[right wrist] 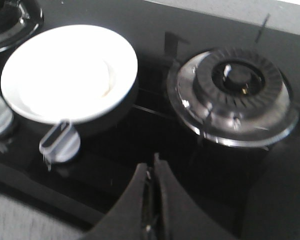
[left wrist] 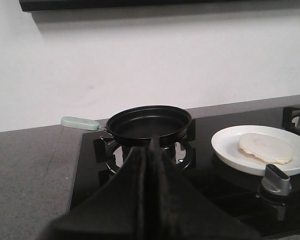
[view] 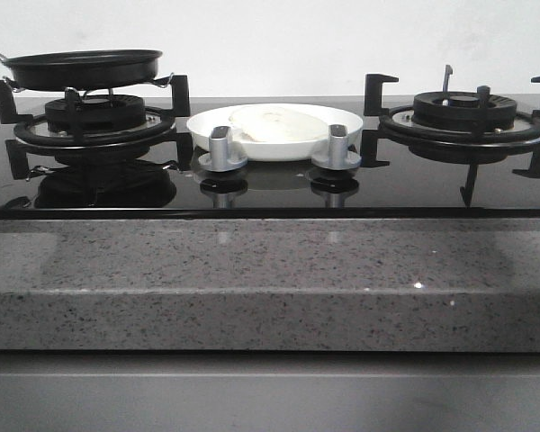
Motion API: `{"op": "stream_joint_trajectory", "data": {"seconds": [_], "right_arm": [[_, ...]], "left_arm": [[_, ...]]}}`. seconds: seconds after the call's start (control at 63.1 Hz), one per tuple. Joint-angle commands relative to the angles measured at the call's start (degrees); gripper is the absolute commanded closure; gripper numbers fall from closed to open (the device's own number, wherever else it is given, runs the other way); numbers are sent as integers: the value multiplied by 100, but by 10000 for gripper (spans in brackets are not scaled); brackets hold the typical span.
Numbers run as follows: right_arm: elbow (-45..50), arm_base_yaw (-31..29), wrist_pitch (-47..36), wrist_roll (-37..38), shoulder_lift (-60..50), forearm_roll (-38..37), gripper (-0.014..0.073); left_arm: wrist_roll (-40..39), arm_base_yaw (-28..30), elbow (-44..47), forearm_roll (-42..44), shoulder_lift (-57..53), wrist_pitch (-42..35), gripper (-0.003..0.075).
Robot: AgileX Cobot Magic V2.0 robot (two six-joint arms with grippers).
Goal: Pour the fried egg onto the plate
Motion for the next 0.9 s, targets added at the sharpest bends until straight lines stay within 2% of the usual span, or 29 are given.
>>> {"op": "stream_joint_trajectory", "data": {"seconds": [0.0, 0.269, 0.523, 0.634, 0.887], "right_arm": [[319, -7, -588, -82, -517, -40, 663], [1997, -7, -1823, -82, -2553, -59, 663], [3049, -7, -1568, -82, -4480, -59, 663], [3105, -7, -1571, -82, -4868, -59, 663], [3105, -7, -1520, -82, -4895, -59, 663]], "left_arm": [[-52, -44, -151, -75, 40, -419, 741], [-52, -44, -151, -75, 40, -419, 741], [-52, -44, -151, -75, 40, -419, 741], [-52, -44, -151, -75, 40, -406, 741], [-52, -44, -151, -75, 40, -406, 741]]}}
